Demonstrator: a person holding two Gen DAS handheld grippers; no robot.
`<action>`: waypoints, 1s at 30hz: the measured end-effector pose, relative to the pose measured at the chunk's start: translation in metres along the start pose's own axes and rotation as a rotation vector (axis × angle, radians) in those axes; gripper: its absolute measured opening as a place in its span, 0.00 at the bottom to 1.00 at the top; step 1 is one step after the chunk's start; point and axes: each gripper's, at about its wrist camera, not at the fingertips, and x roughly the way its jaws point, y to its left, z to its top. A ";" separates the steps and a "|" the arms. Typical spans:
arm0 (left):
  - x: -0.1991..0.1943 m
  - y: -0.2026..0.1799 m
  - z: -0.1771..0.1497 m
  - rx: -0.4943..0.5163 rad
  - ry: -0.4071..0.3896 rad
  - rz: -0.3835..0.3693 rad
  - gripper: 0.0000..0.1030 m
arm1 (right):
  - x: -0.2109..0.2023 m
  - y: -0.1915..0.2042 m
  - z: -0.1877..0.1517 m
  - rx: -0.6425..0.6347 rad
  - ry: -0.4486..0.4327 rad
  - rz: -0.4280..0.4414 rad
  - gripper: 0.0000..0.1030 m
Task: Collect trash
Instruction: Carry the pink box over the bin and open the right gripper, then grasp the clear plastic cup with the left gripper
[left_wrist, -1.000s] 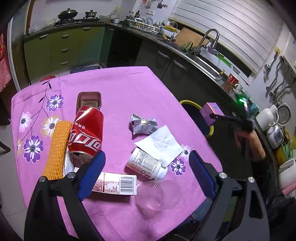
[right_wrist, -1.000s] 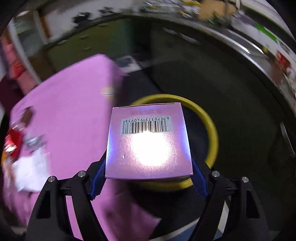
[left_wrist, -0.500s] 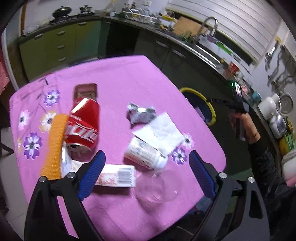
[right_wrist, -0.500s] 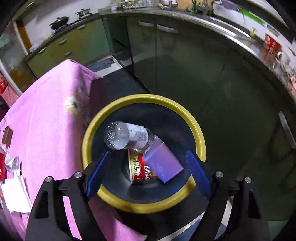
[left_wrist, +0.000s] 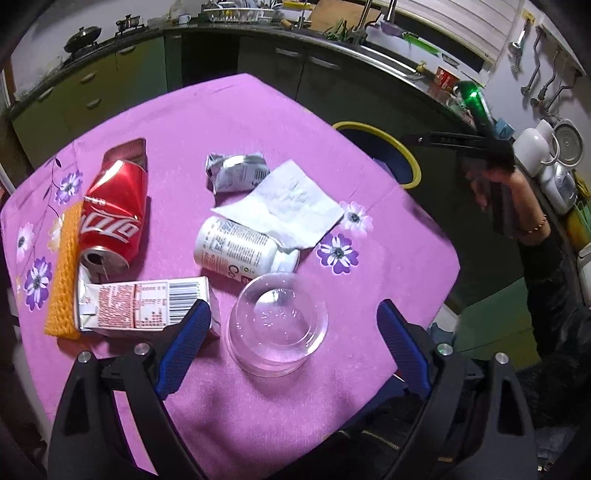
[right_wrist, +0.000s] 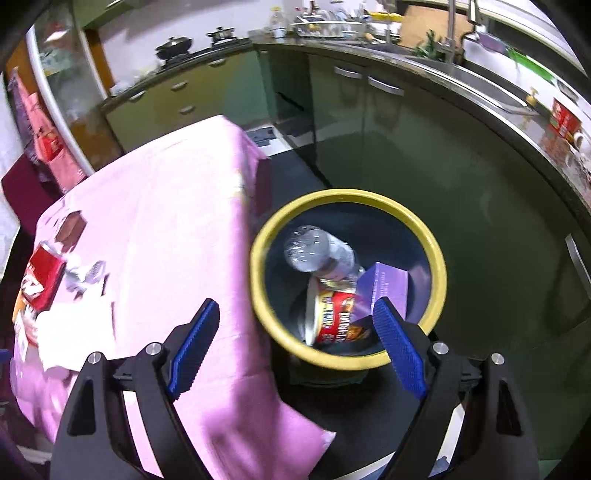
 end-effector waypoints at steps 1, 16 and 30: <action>0.001 0.000 -0.001 0.000 -0.004 0.000 0.83 | -0.003 0.002 -0.001 -0.005 -0.001 0.005 0.82; 0.022 0.002 -0.006 0.003 0.022 0.030 0.60 | -0.001 0.008 0.002 -0.022 -0.001 0.028 0.82; 0.015 0.001 -0.005 0.028 0.016 0.034 0.52 | 0.001 0.005 0.001 -0.017 0.005 0.044 0.82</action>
